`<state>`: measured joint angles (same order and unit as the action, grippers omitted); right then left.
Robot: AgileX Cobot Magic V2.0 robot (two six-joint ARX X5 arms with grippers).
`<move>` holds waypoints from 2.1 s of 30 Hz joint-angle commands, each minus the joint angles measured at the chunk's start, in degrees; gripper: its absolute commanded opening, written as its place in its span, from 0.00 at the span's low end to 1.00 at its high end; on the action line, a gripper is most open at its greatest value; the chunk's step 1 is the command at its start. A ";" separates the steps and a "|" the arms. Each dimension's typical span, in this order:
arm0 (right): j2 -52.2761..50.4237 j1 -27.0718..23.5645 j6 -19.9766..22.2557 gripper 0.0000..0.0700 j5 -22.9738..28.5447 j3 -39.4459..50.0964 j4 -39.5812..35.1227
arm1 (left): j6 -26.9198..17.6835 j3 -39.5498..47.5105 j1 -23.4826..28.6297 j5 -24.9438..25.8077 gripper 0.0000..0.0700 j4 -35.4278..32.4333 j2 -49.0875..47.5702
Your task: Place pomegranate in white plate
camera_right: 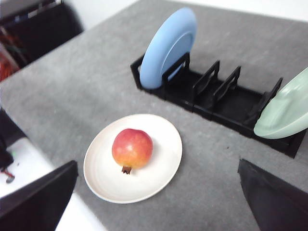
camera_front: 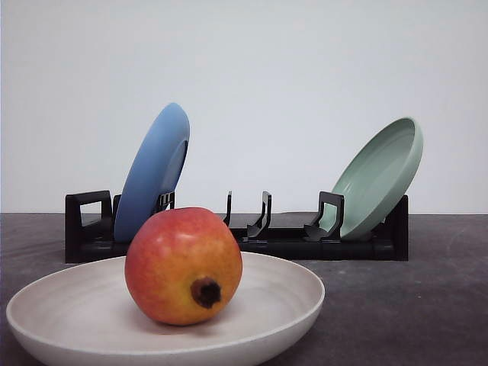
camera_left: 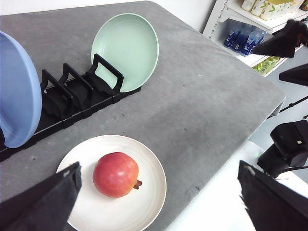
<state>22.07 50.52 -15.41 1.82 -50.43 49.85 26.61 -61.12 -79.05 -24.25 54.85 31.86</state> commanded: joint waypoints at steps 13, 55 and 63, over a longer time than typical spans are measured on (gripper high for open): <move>-1.59 0.61 1.18 0.00 2.65 0.61 -1.82 | -2.99 -0.81 -0.90 -2.61 0.00 -0.48 0.33; -1.62 0.61 1.23 0.00 2.91 0.59 -1.84 | -23.18 37.58 61.08 5.22 0.00 -28.78 -19.95; -1.62 0.61 1.23 0.00 2.91 0.59 -1.84 | -28.61 53.14 70.30 18.44 0.00 -34.99 -29.46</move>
<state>20.27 50.57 -14.81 4.58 -49.45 48.60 -0.29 -8.26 -8.88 -6.70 21.21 2.83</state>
